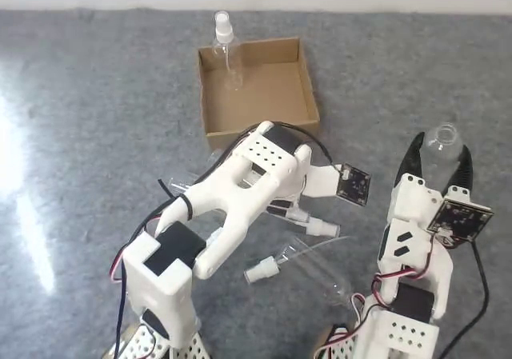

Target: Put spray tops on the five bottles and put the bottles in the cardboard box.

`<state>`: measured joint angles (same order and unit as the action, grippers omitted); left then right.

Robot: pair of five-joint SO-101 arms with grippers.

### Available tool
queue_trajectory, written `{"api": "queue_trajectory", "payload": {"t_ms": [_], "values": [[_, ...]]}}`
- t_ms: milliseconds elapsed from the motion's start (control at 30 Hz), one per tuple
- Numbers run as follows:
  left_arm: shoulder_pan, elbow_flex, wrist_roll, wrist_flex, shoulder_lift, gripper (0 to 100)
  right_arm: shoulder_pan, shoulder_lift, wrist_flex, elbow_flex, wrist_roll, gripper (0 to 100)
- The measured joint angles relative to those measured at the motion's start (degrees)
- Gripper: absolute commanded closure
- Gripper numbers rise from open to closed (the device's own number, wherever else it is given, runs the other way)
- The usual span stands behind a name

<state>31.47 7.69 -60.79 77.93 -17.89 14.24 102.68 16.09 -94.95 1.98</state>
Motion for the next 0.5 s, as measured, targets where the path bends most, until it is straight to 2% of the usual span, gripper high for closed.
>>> {"api": "queue_trajectory", "payload": {"t_ms": [500], "values": [[0.00, 4.22, 0.44, -9.67, -1.14, 84, 0.00, 0.00, 0.00, 0.00, 0.00, 92.9]]}}
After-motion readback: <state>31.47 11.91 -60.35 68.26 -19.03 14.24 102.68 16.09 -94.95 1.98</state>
